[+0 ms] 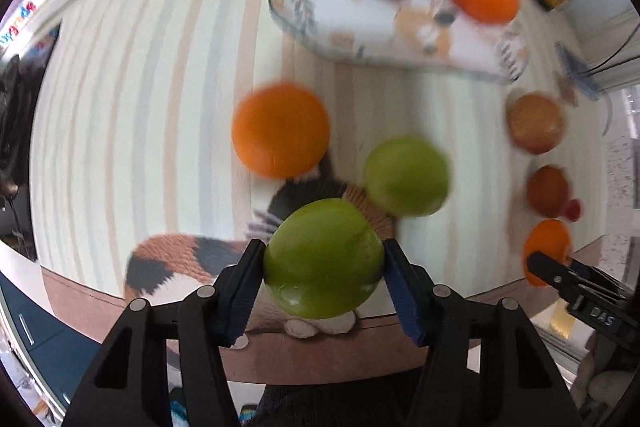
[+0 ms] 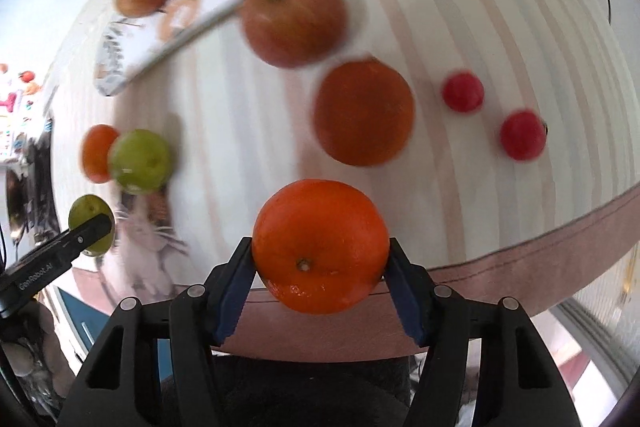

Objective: Organize fruits
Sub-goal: 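Place the green apple on the plate with the left tool while the right tool places the small orange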

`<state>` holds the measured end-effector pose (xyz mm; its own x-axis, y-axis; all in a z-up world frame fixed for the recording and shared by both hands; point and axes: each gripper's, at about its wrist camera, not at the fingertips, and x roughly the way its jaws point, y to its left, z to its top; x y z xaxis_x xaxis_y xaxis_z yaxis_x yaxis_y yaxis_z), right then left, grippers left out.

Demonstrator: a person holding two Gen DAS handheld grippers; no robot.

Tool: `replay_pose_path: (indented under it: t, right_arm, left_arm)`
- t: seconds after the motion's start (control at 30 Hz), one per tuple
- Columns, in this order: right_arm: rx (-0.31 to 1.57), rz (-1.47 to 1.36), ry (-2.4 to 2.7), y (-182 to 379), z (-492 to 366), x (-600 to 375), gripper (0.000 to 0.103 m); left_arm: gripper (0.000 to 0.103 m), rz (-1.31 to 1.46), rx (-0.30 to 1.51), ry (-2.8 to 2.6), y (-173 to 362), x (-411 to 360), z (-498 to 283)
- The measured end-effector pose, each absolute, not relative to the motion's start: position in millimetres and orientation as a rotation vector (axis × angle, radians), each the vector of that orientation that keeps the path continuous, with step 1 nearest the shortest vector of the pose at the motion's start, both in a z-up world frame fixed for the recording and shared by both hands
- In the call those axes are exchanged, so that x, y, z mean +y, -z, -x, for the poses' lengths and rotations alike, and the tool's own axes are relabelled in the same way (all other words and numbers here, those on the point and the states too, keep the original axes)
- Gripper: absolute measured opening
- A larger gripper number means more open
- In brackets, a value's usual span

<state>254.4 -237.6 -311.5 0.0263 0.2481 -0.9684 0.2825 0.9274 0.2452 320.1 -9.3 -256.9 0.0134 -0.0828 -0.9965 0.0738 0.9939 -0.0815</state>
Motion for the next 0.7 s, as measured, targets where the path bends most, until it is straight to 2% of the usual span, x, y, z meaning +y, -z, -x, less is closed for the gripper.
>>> replay_pose_path:
  t: [0.13, 0.3, 0.5, 0.7]
  right_arm:
    - [1.48, -0.434, -0.027, 278.7, -274.8, -229.3, 0.065]
    - [1.387, -0.421, -0.064, 244.9, -328.6, -223.3, 0.065]
    - [1.396, -0.359, -0.053, 253.1, -401.7, -221.0, 0.065]
    - [1.478, -0.314, -0.023, 292.1, -446.1, -217.1, 0.066]
  left_arm:
    - [0.057, 0.042, 1.468, 0.167, 207.1, -8.1, -350.4]
    - [0.057, 0.067, 1.414, 0.158, 187.4, -3.3, -400.8]
    - [0.057, 0.048, 1.475, 0.101, 221.7, 8.7, -470.3]
    - [0.057, 0.061, 1.62, 0.056, 277.9, 10.2, -518.8]
